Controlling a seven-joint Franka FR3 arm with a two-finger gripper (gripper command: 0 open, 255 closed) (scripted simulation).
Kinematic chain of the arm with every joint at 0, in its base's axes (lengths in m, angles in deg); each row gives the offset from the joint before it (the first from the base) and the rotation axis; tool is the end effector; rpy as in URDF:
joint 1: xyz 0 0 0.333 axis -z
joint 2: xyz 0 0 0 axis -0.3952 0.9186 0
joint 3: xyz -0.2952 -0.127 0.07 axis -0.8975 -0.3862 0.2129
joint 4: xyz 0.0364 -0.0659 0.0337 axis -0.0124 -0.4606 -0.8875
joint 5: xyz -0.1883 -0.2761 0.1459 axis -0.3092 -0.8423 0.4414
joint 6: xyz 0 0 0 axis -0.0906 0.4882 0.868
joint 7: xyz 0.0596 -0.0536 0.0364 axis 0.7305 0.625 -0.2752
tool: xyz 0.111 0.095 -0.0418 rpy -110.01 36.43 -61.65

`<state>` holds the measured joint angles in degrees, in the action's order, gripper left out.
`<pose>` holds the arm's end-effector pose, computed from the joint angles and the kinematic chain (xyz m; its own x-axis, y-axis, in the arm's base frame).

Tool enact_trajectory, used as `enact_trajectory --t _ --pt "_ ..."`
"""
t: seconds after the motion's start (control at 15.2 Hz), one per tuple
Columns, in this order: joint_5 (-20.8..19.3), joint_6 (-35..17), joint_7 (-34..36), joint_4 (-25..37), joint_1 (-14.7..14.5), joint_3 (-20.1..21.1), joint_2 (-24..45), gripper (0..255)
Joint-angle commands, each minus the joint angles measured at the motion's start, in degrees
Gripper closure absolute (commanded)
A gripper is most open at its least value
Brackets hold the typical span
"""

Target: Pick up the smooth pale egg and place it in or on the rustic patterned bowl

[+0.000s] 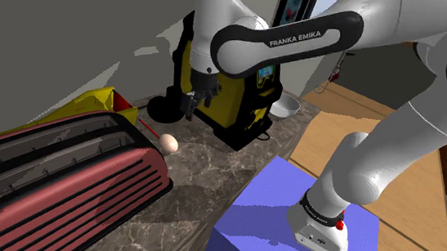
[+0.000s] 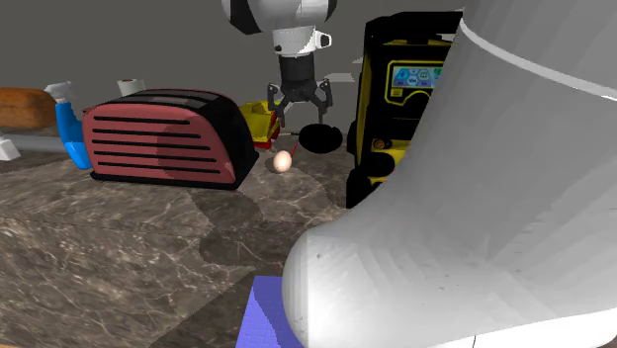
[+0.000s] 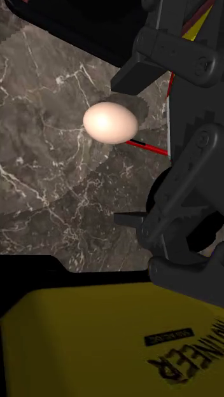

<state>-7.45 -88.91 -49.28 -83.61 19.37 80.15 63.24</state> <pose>0.4268 0.1470 0.4460 0.9945 0.0830 0.0633 0.0785 -0.9944 0.0701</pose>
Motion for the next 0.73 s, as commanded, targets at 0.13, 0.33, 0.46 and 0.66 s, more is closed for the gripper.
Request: enact_trajectory --t 0.13,0.33,0.46,0.66 --pt "-3.0 -3.7 3.2 3.1 -0.5 2.4 8.4 0" --pt "-6.1 -5.6 5.8 6.4 -1.1 3.6 15.1 0" --pt "-8.3 -6.6 7.5 8.9 -1.7 4.1 19.7 0" --pt "-10.1 -7.8 8.8 10.4 -2.4 4.1 23.2 0"
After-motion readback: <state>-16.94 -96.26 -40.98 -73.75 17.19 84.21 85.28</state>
